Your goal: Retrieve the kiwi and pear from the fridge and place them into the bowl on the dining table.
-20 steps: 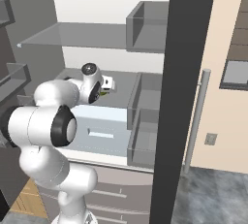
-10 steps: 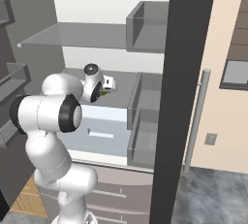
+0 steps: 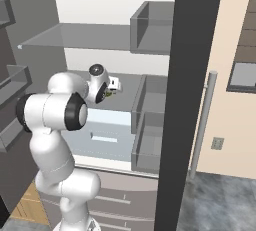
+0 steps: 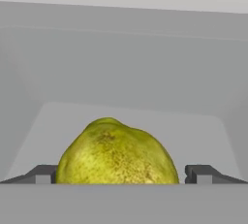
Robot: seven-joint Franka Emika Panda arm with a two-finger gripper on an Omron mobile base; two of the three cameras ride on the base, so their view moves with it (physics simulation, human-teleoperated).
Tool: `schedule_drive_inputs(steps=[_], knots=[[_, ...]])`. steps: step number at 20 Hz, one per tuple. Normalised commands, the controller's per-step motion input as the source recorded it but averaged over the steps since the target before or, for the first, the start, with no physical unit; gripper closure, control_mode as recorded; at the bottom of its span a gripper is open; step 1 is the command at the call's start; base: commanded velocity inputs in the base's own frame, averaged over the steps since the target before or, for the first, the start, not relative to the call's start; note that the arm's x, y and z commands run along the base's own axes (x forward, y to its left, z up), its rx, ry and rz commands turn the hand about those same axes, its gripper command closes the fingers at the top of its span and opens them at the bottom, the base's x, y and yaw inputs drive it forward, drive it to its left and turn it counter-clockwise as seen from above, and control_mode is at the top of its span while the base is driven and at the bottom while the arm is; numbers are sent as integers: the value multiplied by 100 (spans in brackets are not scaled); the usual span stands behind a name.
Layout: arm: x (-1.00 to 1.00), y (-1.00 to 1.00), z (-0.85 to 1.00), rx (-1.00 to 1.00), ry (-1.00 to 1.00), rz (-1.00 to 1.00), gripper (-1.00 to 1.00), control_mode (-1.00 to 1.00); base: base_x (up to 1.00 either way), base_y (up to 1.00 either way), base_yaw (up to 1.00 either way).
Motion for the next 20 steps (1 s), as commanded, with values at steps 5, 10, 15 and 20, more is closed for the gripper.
schedule_drive_inputs(steps=[5, 10, 15, 20], knots=[[3, 4, -43, 0, 5, 0, -100, -100, 0, 0, 0], [1, 7, -47, 0, 6, -1, 100, -100, 0, 0, 0], [0, 0, -3, 0, 0, 0, 100, -100, 0, 0, 0], [-87, -8, -24, 0, -2, 0, 100, -100, 0, 0, 0]])
